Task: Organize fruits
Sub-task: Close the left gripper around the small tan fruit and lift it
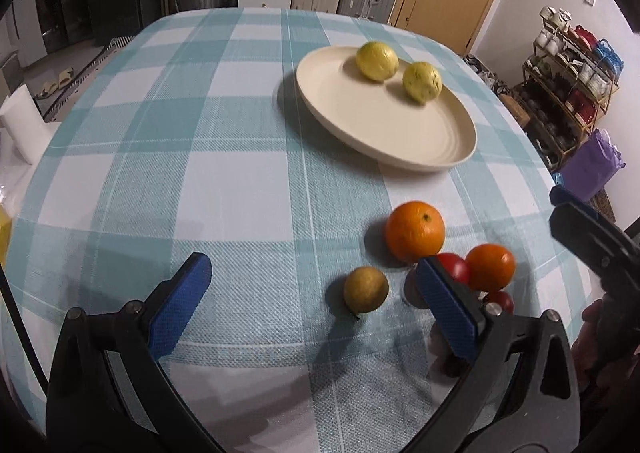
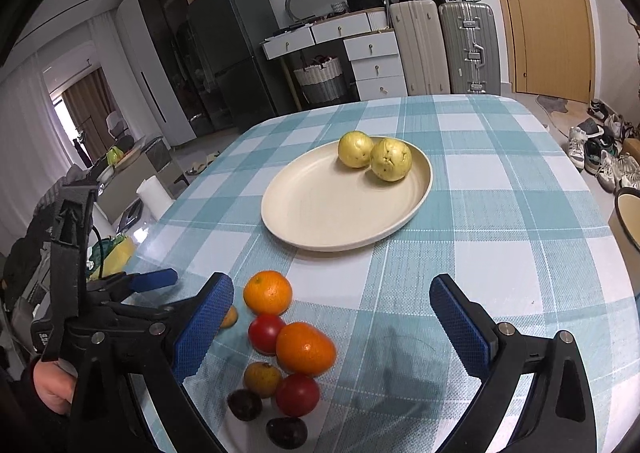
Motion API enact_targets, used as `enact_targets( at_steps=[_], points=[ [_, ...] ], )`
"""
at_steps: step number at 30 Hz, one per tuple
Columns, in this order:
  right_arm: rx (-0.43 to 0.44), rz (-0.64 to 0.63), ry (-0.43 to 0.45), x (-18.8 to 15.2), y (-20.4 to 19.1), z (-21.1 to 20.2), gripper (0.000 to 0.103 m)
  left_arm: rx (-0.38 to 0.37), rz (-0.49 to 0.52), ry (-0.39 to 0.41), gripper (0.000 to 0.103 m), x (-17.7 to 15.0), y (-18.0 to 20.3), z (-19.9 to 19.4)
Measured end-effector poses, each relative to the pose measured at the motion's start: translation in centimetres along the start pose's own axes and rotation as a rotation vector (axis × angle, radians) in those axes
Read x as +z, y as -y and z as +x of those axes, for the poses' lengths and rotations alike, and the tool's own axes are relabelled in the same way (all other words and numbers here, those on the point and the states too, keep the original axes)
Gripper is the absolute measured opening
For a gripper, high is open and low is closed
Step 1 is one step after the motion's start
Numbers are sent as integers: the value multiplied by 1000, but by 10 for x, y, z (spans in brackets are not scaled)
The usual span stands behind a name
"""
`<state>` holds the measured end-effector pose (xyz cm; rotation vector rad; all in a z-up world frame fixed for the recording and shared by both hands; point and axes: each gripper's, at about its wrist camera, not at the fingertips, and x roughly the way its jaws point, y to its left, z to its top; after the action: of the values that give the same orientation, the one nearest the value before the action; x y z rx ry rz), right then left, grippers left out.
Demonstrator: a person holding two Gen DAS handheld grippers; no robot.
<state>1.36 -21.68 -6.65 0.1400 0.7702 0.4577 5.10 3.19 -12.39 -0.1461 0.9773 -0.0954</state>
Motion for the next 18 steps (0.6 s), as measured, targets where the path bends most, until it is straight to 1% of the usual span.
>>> enact_targets(
  at_steps=[4, 8, 10, 11, 13, 16, 18],
  points=[
    [-2, -3, -3, -1, -1, 0, 101, 4, 22, -11, 102, -4, 4, 5],
    [0, 1, -15, -3, 0, 2, 101, 4, 33, -26, 97, -7, 6, 9],
    [-1, 2, -20, -4, 0, 3, 101, 5, 33, -28, 93, -8, 5, 10],
    [0, 3, -22, -4, 0, 4, 101, 13, 37, -28, 89, -8, 5, 10],
    [0, 4, -21, -5, 0, 4, 101, 21, 53, -28, 86, -9, 8, 10],
    [-2, 4, -23, -5, 0, 4, 101, 13, 65, -22, 81, -10, 10, 9],
    [0, 8, -24, -5, 1, 4, 101, 2, 68, -25, 73, -10, 12, 9]
  ],
)
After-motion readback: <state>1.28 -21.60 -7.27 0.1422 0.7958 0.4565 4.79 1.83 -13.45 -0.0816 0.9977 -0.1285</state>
